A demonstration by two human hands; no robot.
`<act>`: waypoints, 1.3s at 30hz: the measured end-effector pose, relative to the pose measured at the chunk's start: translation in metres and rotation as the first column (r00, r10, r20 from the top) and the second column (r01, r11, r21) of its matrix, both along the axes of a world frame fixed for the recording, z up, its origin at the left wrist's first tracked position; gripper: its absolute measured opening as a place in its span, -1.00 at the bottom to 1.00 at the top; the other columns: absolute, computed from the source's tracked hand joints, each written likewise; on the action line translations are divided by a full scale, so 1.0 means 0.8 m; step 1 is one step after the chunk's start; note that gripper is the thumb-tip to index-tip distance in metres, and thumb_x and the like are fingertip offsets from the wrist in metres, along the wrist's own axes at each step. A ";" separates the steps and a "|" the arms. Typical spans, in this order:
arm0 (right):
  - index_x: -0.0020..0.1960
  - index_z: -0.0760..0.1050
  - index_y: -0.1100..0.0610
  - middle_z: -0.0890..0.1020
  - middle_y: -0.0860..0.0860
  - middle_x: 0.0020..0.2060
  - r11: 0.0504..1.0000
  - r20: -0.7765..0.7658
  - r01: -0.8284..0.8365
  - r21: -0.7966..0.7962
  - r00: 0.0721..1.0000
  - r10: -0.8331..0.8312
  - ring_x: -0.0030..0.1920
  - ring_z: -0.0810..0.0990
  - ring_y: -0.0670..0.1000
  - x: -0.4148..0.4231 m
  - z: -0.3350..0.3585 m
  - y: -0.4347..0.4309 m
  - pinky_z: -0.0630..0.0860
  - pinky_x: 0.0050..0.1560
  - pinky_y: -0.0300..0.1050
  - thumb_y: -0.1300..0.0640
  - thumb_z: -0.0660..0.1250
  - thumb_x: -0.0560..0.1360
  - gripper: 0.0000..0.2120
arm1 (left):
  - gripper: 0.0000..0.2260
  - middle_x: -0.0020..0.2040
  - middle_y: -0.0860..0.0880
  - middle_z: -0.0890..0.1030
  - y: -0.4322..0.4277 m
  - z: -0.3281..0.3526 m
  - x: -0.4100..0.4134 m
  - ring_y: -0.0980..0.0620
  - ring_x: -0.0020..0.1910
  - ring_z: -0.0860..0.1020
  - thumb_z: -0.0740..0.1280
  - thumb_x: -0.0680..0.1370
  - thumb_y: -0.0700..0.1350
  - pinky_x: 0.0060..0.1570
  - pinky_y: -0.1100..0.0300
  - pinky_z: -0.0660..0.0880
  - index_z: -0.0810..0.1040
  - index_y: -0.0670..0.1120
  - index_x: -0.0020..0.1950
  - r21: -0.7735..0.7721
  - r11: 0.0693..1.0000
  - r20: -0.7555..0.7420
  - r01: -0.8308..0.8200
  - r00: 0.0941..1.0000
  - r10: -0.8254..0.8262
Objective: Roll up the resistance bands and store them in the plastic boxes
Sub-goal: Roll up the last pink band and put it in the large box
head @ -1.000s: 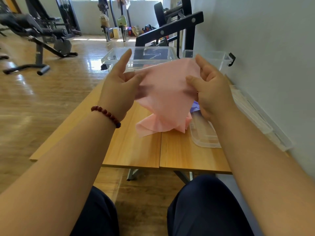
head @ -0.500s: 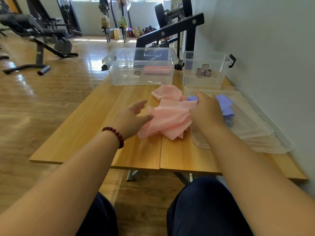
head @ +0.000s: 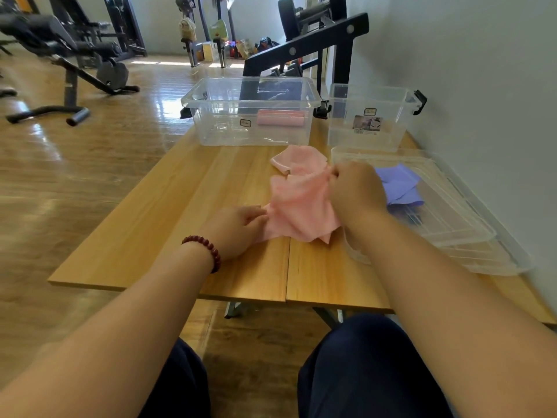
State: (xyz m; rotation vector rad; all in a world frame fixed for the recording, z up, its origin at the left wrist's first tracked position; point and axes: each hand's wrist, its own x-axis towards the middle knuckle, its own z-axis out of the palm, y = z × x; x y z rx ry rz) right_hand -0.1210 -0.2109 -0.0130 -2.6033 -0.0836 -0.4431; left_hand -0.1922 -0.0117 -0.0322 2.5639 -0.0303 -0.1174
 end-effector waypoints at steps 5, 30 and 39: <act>0.32 0.44 0.18 0.41 0.16 0.31 0.992 0.063 0.037 0.119 0.997 -0.045 0.18 0.46 0.19 -0.005 0.007 -0.001 0.37 0.04 -0.05 0.31 0.10 0.57 -0.64 | -0.70 0.48 0.08 0.38 0.004 -0.006 -0.001 0.07 0.46 0.31 0.22 0.65 -0.07 0.36 0.16 0.25 0.49 0.00 0.38 0.103 0.994 0.065 0.030 0.997 -0.036; 0.60 -0.04 -0.10 -0.16 -0.01 0.60 0.761 -0.267 -0.468 -0.449 0.883 0.385 0.59 -0.22 0.08 -0.038 -0.029 0.075 -0.25 0.52 0.13 -0.15 -0.07 0.67 -0.47 | -0.47 0.61 0.09 -0.10 0.034 -0.018 -0.015 0.05 0.58 -0.10 0.00 0.67 0.15 0.55 0.00 -0.07 -0.07 0.08 0.60 0.344 0.933 -0.036 0.103 0.995 -0.096; 0.60 -0.18 -0.11 -0.14 0.03 0.60 0.854 -0.446 -0.354 -0.382 0.880 0.165 0.59 -0.16 0.13 -0.022 -0.038 0.063 -0.21 0.53 0.11 -0.33 -0.13 0.61 -0.35 | -0.53 0.59 0.15 0.10 0.046 -0.016 -0.020 0.07 0.58 0.01 -0.05 0.67 0.16 0.52 -0.10 -0.07 0.11 0.10 0.58 0.463 0.885 -0.038 0.054 0.998 -0.040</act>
